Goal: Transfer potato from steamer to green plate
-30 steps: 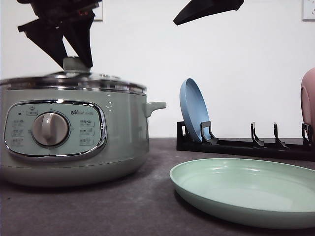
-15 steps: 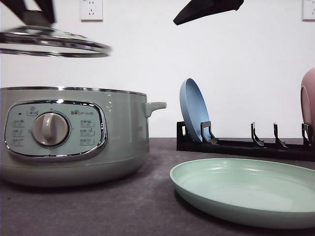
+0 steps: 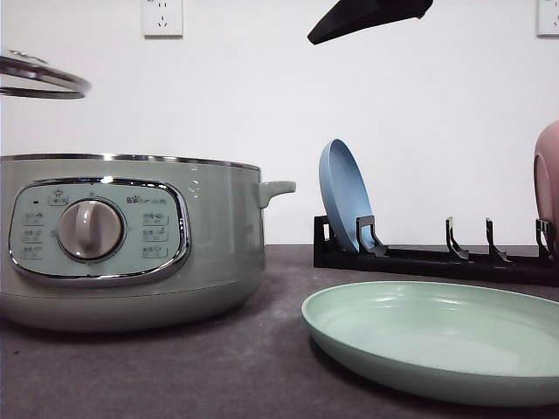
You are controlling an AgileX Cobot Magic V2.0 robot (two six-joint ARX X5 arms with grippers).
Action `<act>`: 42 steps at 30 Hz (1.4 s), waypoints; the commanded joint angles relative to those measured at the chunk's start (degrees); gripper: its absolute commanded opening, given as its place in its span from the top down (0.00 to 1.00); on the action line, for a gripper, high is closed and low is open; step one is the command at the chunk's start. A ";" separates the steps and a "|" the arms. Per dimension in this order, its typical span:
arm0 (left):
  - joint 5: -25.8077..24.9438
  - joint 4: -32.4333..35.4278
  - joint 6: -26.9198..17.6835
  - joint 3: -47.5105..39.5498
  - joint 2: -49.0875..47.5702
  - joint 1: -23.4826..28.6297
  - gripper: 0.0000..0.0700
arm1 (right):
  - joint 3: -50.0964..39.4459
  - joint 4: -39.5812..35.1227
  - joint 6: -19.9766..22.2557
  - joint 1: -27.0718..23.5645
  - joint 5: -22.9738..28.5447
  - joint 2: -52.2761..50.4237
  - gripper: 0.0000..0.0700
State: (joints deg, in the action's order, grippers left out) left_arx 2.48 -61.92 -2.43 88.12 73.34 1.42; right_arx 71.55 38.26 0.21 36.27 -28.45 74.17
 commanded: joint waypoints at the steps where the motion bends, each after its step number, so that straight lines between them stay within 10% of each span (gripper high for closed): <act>1: 0.16 1.89 -0.57 1.64 -0.31 1.12 1.00 | 1.14 -0.50 0.15 0.35 0.02 0.61 0.47; 20: 0.16 1.73 -0.15 1.64 -0.30 4.20 1.00 | 15.18 -1.76 -3.06 1.90 0.86 12.20 0.39; 42: 0.16 1.71 0.08 1.64 -0.29 4.20 1.00 | 40.96 0.74 -0.19 9.88 15.05 45.31 0.29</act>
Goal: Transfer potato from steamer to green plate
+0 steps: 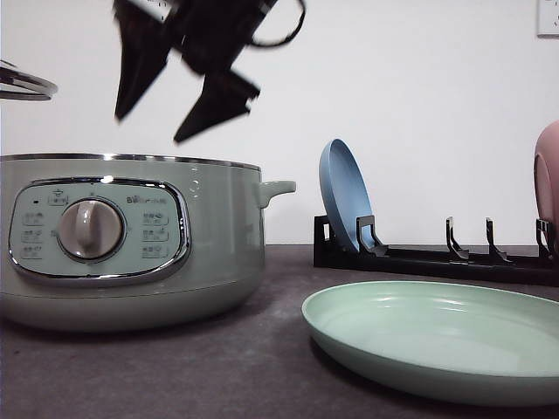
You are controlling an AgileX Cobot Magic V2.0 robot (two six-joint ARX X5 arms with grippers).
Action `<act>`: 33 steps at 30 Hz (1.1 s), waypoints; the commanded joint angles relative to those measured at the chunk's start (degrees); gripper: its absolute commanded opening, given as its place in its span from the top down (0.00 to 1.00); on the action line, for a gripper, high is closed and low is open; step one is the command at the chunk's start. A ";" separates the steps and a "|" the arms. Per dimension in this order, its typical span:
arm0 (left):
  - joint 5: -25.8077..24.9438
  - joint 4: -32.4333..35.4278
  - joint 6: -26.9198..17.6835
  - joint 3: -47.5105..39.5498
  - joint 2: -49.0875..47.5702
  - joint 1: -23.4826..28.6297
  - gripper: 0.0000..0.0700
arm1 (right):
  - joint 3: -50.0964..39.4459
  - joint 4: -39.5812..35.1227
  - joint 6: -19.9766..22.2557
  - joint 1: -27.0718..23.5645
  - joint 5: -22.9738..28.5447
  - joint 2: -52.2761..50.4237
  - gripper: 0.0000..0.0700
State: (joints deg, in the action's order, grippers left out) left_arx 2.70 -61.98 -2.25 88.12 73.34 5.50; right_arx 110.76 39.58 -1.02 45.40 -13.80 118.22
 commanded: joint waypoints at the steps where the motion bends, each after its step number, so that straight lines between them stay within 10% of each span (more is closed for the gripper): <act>1: -0.07 1.76 -0.09 1.64 -0.30 0.12 1.00 | 1.75 -0.54 1.30 0.94 0.79 1.81 0.28; 33: -0.09 1.55 -0.08 1.62 -0.31 0.11 1.00 | 1.75 -0.57 1.75 3.38 6.59 10.51 0.33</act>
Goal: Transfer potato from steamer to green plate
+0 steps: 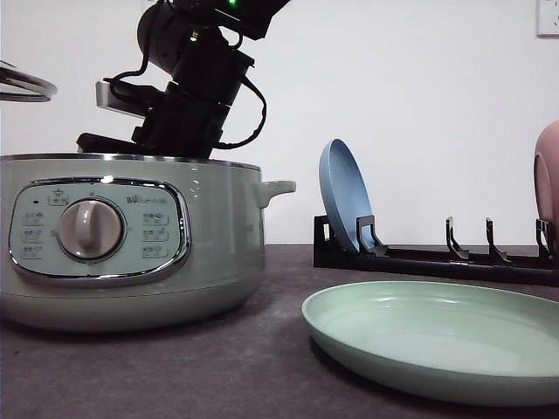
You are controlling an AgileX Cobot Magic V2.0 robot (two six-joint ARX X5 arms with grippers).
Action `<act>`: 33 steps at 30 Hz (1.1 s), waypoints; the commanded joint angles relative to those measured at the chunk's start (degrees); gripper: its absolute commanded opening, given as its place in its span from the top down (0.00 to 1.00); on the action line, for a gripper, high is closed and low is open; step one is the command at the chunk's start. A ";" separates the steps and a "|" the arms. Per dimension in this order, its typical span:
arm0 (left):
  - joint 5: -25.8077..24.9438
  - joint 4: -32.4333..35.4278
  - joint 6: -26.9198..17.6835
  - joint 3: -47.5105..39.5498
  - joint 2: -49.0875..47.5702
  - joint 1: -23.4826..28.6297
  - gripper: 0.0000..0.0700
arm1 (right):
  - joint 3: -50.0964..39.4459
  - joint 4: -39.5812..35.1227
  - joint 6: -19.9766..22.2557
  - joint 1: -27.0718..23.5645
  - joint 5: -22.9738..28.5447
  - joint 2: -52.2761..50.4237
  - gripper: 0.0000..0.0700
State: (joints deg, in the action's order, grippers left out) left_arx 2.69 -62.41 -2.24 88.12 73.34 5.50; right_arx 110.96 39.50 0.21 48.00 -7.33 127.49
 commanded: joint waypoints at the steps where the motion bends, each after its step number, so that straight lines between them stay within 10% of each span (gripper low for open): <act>1: -0.08 1.99 -0.09 1.62 -0.30 0.11 1.00 | 1.55 -0.49 0.52 0.80 0.13 1.23 0.40; 7: -0.08 1.99 -0.09 1.62 -0.29 0.11 1.00 | 1.56 -0.45 0.45 0.79 -0.05 1.11 0.74; 33: -0.10 2.10 -0.09 1.62 -0.31 -1.85 1.00 | 0.39 14.60 2.29 -6.95 -1.83 -29.04 0.75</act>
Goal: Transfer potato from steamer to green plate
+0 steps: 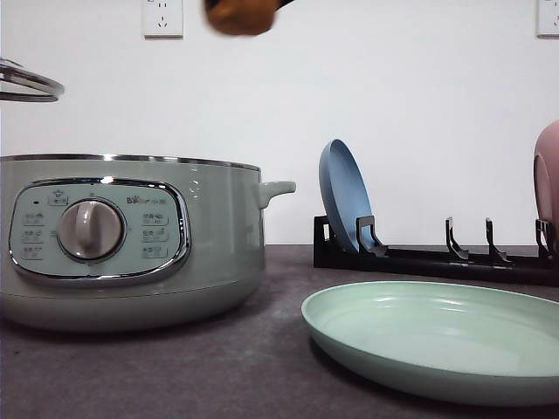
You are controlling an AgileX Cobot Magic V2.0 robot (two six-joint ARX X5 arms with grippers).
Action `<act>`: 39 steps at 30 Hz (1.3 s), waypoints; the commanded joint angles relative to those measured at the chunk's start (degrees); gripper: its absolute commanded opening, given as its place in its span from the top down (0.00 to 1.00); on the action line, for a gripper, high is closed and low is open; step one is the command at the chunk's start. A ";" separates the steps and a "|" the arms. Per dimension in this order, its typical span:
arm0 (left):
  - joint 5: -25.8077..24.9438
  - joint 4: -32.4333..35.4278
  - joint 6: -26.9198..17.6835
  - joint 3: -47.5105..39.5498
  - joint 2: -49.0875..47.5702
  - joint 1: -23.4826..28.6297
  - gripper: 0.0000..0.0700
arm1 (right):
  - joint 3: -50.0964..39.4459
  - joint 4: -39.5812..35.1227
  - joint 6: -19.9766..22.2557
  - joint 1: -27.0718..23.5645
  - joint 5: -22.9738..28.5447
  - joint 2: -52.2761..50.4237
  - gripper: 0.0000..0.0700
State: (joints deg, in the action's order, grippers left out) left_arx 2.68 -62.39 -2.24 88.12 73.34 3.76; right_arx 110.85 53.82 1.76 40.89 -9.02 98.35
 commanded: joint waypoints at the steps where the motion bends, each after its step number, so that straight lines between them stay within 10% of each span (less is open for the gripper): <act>1: -0.10 2.08 -0.09 1.62 -0.31 -0.36 1.00 | -0.69 0.55 0.73 -0.61 -0.13 -1.37 0.75; 20: -0.13 2.21 -0.09 1.62 -0.31 -5.10 1.00 | -49.13 -16.80 -13.02 -8.02 0.27 -33.13 0.75; 39: -0.17 2.21 -0.11 1.62 -0.31 -8.37 1.00 | -76.19 -37.58 -27.32 -4.51 8.98 -33.87 0.75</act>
State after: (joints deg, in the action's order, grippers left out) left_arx 2.67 -62.37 -2.25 88.12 73.34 -4.37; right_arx 34.69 17.30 -23.26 35.80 -0.59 63.68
